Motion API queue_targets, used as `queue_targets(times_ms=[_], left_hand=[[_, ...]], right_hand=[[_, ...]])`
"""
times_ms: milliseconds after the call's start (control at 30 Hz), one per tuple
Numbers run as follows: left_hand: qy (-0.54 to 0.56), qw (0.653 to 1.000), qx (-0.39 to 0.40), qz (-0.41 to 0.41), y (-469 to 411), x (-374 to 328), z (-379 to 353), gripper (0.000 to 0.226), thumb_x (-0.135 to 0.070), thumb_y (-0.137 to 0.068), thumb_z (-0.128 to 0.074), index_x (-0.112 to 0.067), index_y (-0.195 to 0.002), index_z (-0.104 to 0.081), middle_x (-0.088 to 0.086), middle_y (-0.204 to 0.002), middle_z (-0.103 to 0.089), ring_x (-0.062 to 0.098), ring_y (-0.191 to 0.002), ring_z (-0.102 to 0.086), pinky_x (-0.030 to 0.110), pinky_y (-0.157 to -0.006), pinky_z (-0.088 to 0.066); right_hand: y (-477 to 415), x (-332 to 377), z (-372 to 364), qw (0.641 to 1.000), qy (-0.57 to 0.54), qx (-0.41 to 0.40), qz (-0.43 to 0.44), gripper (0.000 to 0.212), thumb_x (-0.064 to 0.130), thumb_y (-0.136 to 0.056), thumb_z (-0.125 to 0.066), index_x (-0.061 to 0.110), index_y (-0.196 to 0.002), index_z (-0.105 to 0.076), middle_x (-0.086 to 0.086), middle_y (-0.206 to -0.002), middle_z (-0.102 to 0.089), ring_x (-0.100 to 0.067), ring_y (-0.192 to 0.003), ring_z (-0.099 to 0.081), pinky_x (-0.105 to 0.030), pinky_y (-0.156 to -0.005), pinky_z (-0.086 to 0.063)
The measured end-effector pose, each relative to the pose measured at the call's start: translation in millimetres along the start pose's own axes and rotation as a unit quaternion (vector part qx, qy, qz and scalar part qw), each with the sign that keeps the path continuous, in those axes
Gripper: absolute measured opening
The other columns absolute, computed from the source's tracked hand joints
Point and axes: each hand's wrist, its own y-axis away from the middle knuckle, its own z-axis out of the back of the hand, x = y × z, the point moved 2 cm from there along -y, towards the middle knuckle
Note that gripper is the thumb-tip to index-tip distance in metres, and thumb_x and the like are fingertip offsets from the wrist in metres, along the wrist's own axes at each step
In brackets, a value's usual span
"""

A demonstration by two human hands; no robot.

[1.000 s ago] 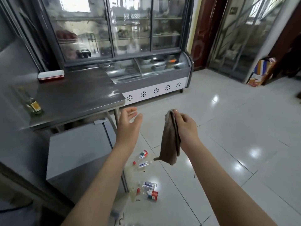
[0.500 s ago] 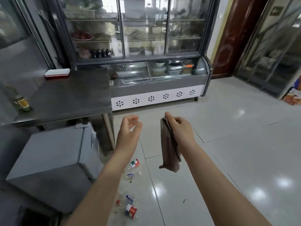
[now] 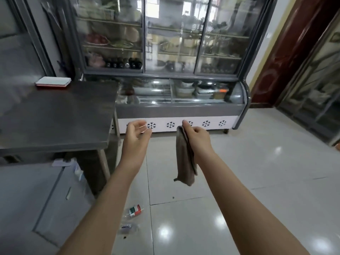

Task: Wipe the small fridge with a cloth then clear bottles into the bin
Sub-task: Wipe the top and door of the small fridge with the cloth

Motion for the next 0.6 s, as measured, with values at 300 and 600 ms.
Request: queue_targets(times_ms=[300, 600], left_hand=[[0.003, 0.993, -0.077, -0.093, -107.4, -27.8, -42.6, 0.016, -0.011, -0.091, -0.054, -0.020, -0.103, -0.050, -0.006, -0.106, -0.056, 0.008, -0.103, -0.054, 0.029, -0.096, -0.042], [-0.012, 0.963, -0.253, -0.093, -192.0, -21.1, -86.6, 0.019, -0.013, -0.092, -0.053, -0.031, -0.094, -0.050, -0.015, -0.102, -0.056, -0.009, -0.093, -0.052, 0.026, -0.091, -0.043]], right_hand=[[-134.0, 60.1, -15.1, 0.994, -0.017, 0.076, 0.071, 0.057, 0.051, -0.086, -0.058, -0.005, -0.075, -0.055, -0.009, -0.067, -0.050, -0.018, -0.062, -0.047, -0.026, -0.058, -0.037], [-267.9, 89.8, -57.1, 0.962, -0.030, 0.246, 0.115, 0.053, 0.051, -0.086, -0.058, -0.002, -0.084, -0.062, -0.022, -0.069, -0.059, -0.021, -0.064, -0.055, -0.029, -0.060, -0.040]])
